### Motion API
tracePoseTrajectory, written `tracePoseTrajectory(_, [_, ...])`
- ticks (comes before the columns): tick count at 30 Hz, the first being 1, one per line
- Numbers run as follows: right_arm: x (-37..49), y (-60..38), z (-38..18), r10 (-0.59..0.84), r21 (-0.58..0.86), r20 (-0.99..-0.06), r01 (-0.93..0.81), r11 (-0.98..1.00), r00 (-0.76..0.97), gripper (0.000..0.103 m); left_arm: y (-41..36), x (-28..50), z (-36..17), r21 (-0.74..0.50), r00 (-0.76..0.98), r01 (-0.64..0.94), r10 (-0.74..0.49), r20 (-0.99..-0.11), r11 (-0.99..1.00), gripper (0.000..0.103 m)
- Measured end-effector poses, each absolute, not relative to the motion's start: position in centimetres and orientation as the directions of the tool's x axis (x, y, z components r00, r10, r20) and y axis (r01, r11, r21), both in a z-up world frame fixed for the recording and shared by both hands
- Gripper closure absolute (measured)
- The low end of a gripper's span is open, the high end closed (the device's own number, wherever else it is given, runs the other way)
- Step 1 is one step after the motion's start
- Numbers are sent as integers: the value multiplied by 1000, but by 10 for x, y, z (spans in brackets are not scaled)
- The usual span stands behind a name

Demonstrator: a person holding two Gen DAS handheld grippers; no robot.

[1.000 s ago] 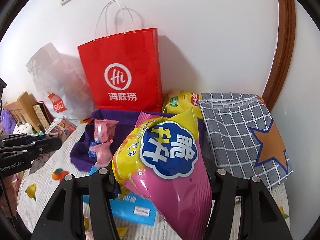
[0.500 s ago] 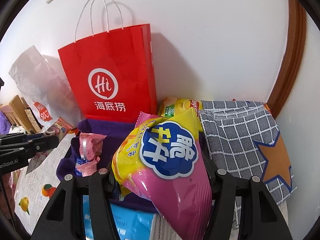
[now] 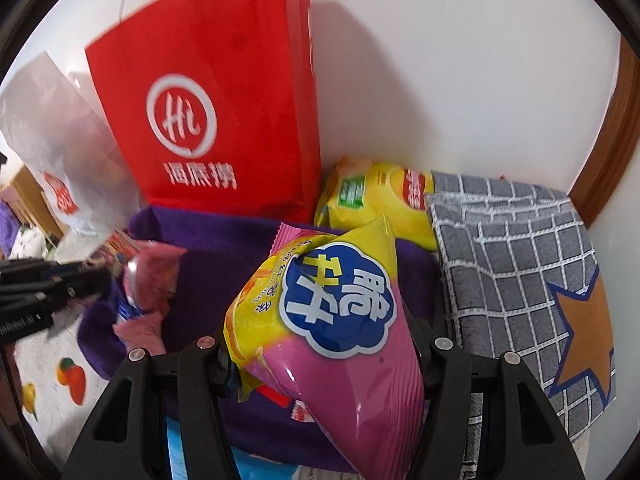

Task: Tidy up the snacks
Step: 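Carry the pink-yellow bag and bear lollipop over the purple towel with both tools, then open the right tool on the towel while the left tool releases the lollipop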

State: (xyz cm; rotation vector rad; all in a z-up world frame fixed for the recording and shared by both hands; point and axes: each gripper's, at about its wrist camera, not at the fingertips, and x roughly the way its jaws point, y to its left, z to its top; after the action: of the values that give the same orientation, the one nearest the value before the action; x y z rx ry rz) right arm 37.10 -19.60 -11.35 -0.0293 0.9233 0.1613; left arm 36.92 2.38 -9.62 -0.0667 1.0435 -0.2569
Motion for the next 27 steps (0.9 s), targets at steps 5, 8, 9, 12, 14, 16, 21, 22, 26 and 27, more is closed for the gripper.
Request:
tracePoseTrajectory(5, [377, -195, -128, 121, 36, -824, -161, 986, 554, 43, 23, 371, -101, -175, 466, 176, -239, -852, 969, 85])
tracePoseTrajectory(8, [378, -193, -132, 117, 28, -831, -169, 985, 544, 43, 21, 371, -100, -174, 467, 182, -241, -851, 968, 85])
tracePoseTrajectory(9, [378, -192, -133, 115, 25, -833, -171, 985, 542, 43, 21, 371, -100, -174, 467, 183, -241, -851, 968, 85])
tracePoseTrajectory(12, [379, -192, -134, 114, 21, -836, -176, 984, 536, 43, 22, 372, -101, -176, 465, 179, -241, -852, 968, 85])
tracePoseTrajectory(14, [379, -193, -135, 111, 18, -838, -176, 984, 534, 43, 22, 372, -101, -177, 462, 177, -240, -853, 968, 85])
tracePoseTrajectory(16, [379, -193, -136, 111, 18, -840, -177, 984, 531, 43, 22, 373, -102, -177, 461, 176, -240, -855, 968, 85])
tracePoseTrajectory(21, [382, -190, -140, 108, 11, -849, -187, 982, 518, 43, 21, 373, -104, -177, 454, 180, -241, -858, 968, 85])
tracePoseTrajectory(22, [382, -190, -141, 104, 6, -852, -189, 982, 513, 43, 21, 373, -105, -178, 451, 180, -242, -859, 967, 85])
tracePoseTrajectory(26, [382, -189, -144, 95, -5, -858, -194, 981, 505, 41, 20, 374, -108, -176, 441, 180, -239, -865, 968, 85])
tracePoseTrajectory(27, [382, -189, -144, 93, -8, -857, -194, 981, 506, 40, 20, 374, -108, -175, 439, 180, -238, -867, 968, 85])
